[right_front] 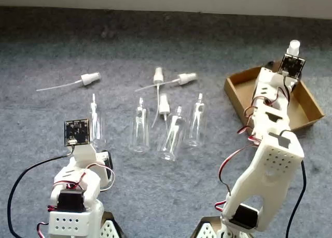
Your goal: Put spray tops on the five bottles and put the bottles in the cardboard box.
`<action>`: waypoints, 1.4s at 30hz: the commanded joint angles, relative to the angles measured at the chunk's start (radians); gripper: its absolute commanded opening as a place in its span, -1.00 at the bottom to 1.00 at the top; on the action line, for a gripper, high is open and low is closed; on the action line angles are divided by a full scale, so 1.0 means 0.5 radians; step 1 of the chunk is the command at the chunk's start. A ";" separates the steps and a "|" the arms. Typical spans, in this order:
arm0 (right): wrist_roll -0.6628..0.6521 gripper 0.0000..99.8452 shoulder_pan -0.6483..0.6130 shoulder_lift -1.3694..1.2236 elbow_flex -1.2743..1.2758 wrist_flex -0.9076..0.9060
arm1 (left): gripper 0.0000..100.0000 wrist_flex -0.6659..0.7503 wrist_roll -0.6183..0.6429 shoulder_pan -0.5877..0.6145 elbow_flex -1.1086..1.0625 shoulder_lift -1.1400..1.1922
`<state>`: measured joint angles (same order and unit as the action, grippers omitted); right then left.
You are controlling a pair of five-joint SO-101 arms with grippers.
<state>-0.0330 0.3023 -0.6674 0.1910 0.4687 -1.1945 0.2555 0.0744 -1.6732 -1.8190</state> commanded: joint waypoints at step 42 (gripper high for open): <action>0.110 -0.39 0.026 0.931 -0.112 -1.162 | -0.90 0.034 -0.031 -0.029 -0.041 -0.008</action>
<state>0.0176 0.3191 -0.2931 0.2018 -0.0606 -1.1945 0.2555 0.0744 -1.6732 -1.8190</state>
